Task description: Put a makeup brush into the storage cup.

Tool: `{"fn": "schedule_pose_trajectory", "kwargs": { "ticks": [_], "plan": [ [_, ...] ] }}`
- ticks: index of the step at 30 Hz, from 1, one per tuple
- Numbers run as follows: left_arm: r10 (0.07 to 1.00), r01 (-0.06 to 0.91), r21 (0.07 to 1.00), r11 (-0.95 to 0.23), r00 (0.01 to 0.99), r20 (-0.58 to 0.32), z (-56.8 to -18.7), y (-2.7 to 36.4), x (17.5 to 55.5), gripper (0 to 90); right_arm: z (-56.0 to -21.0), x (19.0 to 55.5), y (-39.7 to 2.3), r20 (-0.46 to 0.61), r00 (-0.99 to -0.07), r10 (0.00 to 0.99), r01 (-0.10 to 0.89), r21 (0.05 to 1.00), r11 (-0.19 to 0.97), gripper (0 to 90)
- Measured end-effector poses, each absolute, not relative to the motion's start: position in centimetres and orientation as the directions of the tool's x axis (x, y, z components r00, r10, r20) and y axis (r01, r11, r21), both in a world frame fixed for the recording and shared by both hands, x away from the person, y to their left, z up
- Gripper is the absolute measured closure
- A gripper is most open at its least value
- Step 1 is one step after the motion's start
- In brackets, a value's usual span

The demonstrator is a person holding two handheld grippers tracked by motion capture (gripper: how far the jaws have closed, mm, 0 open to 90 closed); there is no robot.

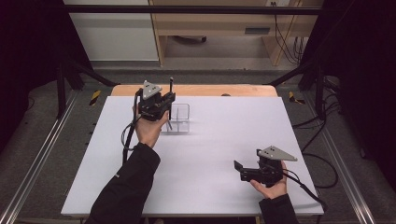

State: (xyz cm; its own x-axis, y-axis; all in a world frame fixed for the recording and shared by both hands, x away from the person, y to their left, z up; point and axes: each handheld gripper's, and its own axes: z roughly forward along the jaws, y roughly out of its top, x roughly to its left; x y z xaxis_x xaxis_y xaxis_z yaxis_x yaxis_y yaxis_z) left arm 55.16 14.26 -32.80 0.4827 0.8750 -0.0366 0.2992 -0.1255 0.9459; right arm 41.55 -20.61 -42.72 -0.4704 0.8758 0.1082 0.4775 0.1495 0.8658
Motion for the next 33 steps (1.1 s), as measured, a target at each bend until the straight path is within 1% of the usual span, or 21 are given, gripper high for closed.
{"fn": "schedule_pose_trajectory", "kwargs": {
  "ticks": [16,33],
  "plan": [
    [0.891,0.306,0.946,-0.102,0.451,-0.050,-33.6,14.0,57.5,82.9,-43.0,41.7,-20.3,0.118,-0.474,0.872,0.489,0.859,0.149,4.3],
    [0.905,0.321,0.940,-0.114,0.425,-0.036,-34.8,13.2,59.6,82.9,-43.0,41.7,-20.3,0.119,-0.476,0.871,0.485,0.862,0.148,4.4]
  ]
}}
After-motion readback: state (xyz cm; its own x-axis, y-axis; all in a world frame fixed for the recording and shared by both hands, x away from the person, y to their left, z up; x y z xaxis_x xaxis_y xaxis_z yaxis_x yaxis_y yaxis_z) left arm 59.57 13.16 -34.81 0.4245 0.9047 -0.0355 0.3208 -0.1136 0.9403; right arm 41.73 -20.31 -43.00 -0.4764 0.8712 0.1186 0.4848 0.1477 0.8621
